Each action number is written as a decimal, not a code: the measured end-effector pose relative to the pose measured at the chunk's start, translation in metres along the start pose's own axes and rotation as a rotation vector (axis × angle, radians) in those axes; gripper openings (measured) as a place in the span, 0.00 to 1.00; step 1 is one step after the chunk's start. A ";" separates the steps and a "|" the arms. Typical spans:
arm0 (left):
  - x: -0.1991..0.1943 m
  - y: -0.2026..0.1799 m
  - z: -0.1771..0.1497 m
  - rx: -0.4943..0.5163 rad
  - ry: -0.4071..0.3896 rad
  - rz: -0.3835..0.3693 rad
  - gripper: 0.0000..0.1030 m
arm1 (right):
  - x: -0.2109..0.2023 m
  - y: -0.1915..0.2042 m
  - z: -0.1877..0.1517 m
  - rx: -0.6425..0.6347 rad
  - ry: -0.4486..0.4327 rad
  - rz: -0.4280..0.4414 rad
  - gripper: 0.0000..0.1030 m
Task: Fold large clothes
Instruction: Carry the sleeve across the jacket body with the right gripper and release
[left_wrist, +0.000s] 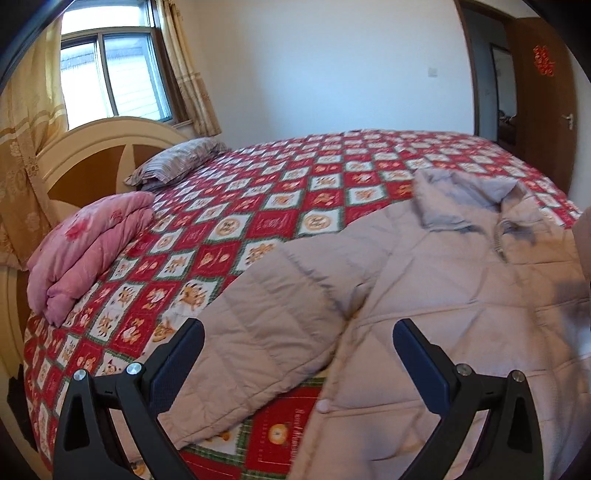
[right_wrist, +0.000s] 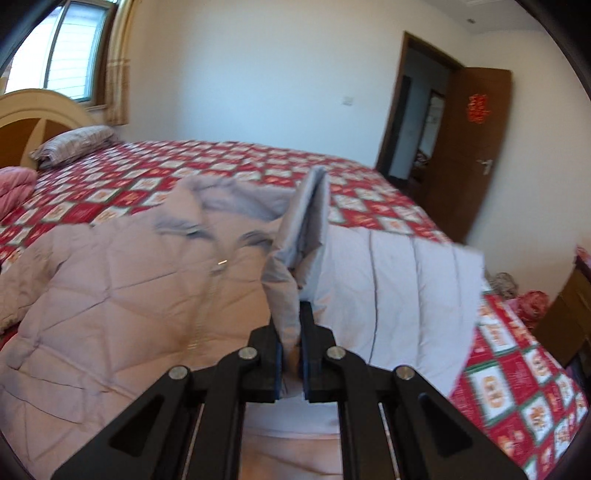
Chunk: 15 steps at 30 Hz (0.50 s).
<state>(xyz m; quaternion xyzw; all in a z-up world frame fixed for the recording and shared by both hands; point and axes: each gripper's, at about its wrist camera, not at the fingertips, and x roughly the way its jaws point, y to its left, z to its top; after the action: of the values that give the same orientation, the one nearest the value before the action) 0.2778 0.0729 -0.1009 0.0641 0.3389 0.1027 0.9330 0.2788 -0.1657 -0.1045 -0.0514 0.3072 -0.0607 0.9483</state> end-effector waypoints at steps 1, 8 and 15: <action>0.003 0.003 0.000 -0.003 0.008 0.005 0.99 | 0.004 0.006 -0.001 0.001 0.012 0.021 0.15; 0.007 0.003 0.013 -0.070 0.044 -0.008 0.99 | -0.014 0.030 -0.021 -0.080 0.099 0.182 0.76; -0.027 -0.060 0.037 -0.031 0.017 -0.147 0.99 | -0.055 -0.011 -0.050 -0.038 0.092 0.167 0.76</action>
<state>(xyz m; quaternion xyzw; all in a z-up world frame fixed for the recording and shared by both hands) 0.2901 0.0066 -0.0675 0.0239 0.3488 0.0398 0.9360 0.2044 -0.1712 -0.1117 -0.0408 0.3549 0.0221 0.9338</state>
